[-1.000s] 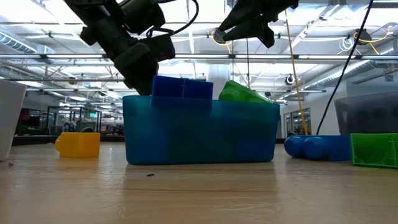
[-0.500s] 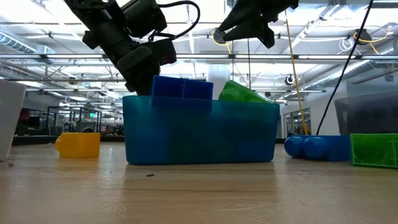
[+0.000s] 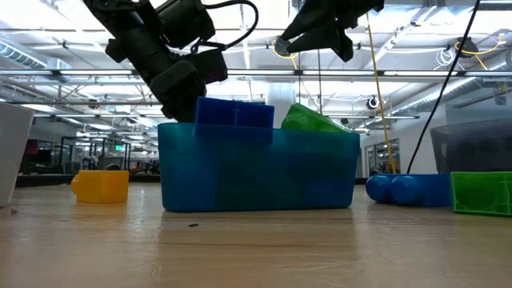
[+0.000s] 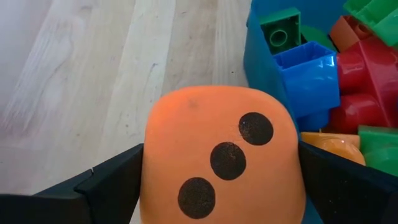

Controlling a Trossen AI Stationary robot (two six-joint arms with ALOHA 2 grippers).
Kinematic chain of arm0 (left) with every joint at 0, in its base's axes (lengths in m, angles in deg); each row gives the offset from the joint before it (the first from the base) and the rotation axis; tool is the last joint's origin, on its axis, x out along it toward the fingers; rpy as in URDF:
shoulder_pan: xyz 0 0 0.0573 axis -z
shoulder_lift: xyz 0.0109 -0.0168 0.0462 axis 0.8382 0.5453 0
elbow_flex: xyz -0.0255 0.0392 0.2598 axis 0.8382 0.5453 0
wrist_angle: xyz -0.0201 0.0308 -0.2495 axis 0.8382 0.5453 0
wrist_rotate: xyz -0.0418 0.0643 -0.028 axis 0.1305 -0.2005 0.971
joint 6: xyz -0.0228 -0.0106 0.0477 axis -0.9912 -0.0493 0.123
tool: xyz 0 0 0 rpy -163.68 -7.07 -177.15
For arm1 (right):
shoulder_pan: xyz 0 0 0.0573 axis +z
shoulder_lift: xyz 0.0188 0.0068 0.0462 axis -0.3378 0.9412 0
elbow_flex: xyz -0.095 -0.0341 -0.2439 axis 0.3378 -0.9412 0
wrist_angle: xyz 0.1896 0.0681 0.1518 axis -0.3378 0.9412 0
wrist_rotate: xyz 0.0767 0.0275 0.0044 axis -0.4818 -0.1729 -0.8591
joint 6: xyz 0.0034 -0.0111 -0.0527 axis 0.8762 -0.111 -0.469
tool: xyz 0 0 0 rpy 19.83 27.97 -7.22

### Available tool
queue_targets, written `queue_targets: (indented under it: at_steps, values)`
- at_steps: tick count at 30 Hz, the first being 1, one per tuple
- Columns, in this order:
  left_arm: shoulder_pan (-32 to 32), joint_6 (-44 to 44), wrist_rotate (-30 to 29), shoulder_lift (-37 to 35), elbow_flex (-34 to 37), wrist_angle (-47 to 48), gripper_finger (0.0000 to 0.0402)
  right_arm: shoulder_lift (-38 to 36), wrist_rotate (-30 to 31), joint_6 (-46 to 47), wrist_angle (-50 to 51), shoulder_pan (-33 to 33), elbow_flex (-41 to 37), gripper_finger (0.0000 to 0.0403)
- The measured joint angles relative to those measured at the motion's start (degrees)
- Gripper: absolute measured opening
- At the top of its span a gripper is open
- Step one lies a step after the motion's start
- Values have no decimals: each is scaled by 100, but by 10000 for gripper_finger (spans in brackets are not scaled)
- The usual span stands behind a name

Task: Pick & Place Toys
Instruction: Put the orange dice into the black bin

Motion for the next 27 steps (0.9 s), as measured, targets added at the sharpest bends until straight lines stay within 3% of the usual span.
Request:
queue_targets:
  at_steps: [10,19,27]
  values:
    - [-8,25,-113,2,0,2,396,0,0,-12,2,2,0,114]
    - [-11,-37,-196,1,2,-28,332,0,0,-32,2,2,0,114]
    - [-90,-210,-367,-212,-119,-26,327,0,0,-32,-10,2,-2,114]
